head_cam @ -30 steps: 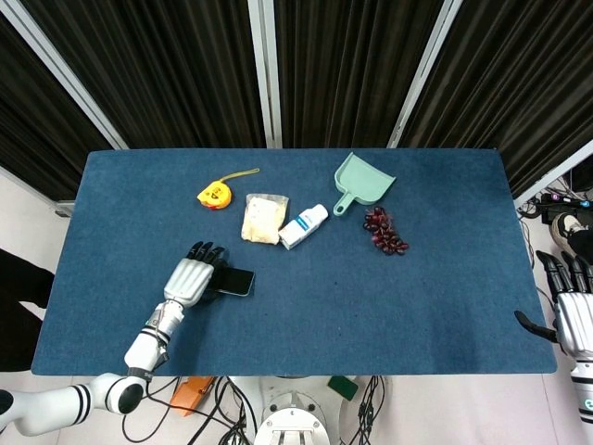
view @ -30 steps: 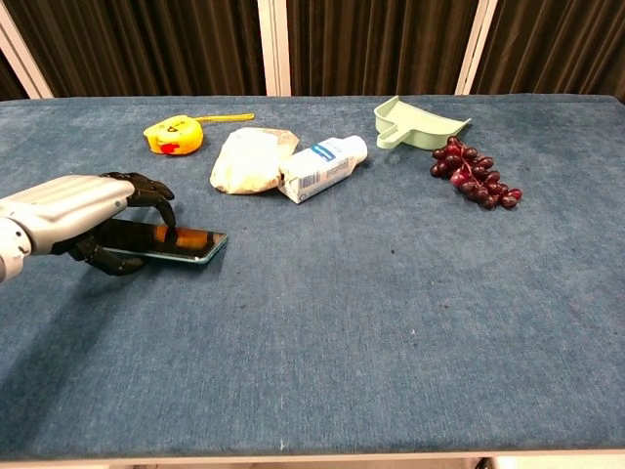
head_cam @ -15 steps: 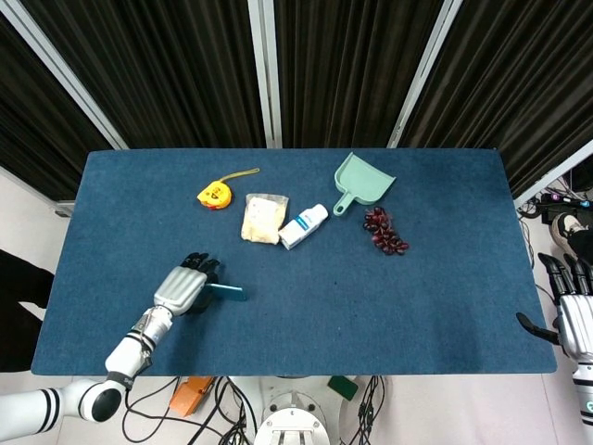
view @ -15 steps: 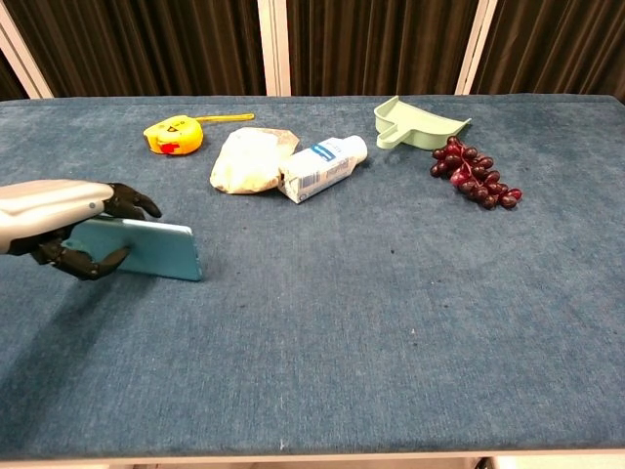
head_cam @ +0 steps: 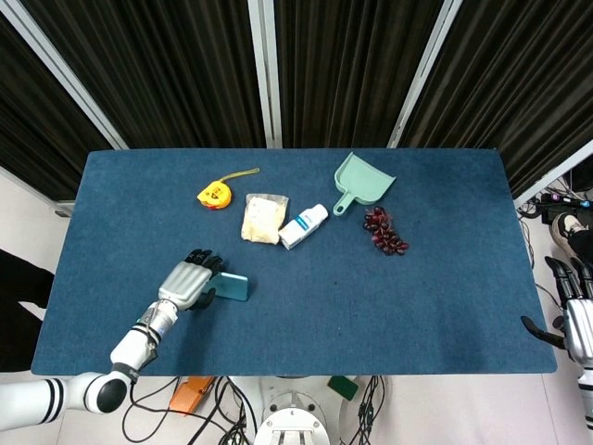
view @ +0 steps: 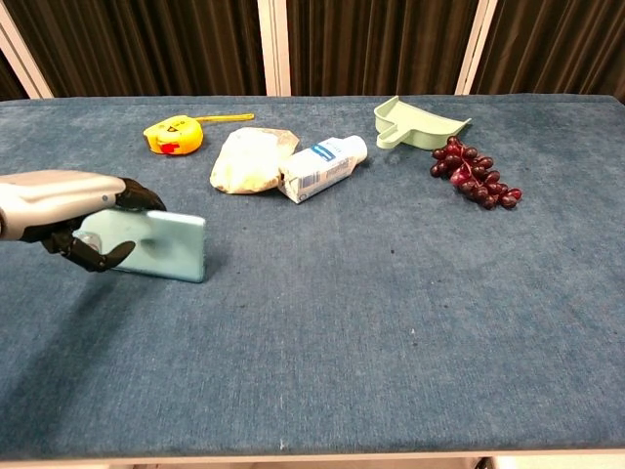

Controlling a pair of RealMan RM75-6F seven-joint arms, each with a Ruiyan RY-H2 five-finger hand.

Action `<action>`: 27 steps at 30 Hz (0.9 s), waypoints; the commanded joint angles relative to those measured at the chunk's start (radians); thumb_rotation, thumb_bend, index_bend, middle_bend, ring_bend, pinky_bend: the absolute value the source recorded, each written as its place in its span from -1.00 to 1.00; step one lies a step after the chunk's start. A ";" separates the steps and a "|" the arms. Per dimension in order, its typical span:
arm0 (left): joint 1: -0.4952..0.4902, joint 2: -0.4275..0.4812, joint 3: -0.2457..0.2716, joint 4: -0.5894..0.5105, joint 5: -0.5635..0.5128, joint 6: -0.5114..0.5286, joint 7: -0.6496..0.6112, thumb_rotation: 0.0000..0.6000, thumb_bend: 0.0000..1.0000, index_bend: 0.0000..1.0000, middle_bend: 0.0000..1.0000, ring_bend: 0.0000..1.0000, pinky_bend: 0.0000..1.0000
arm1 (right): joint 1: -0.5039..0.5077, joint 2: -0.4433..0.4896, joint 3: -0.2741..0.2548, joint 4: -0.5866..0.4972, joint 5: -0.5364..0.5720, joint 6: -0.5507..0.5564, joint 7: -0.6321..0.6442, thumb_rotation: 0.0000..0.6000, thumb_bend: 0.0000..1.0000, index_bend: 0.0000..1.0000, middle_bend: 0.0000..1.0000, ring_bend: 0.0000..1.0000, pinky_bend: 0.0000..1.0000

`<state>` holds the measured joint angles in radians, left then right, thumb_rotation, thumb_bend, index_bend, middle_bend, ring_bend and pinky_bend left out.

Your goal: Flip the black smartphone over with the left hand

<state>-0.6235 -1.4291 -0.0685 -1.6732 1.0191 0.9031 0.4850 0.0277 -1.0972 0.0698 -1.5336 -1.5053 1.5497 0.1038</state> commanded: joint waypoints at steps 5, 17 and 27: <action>0.016 0.029 -0.003 -0.038 0.042 0.066 -0.033 1.00 0.12 -0.58 -0.76 -1.00 -1.00 | 0.001 0.000 0.002 0.000 0.001 -0.004 0.000 1.00 -0.46 -0.72 -0.64 -1.00 -0.97; 0.245 0.169 -0.001 -0.050 0.219 0.465 -0.226 1.00 -0.28 -0.58 -0.76 -0.99 -1.00 | 0.011 0.022 0.004 -0.017 0.002 -0.027 0.009 1.00 -0.46 -0.73 -0.65 -1.00 -0.96; 0.475 0.298 0.116 -0.044 0.314 0.671 -0.351 1.00 -0.53 -0.58 -0.76 -0.99 -1.00 | 0.017 0.037 -0.008 -0.054 -0.034 -0.027 0.002 1.00 -0.46 -0.74 -0.67 -1.00 -0.96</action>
<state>-0.1873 -1.1608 0.0170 -1.7147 1.3058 1.5449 0.1639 0.0441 -1.0608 0.0630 -1.5847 -1.5365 1.5216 0.1095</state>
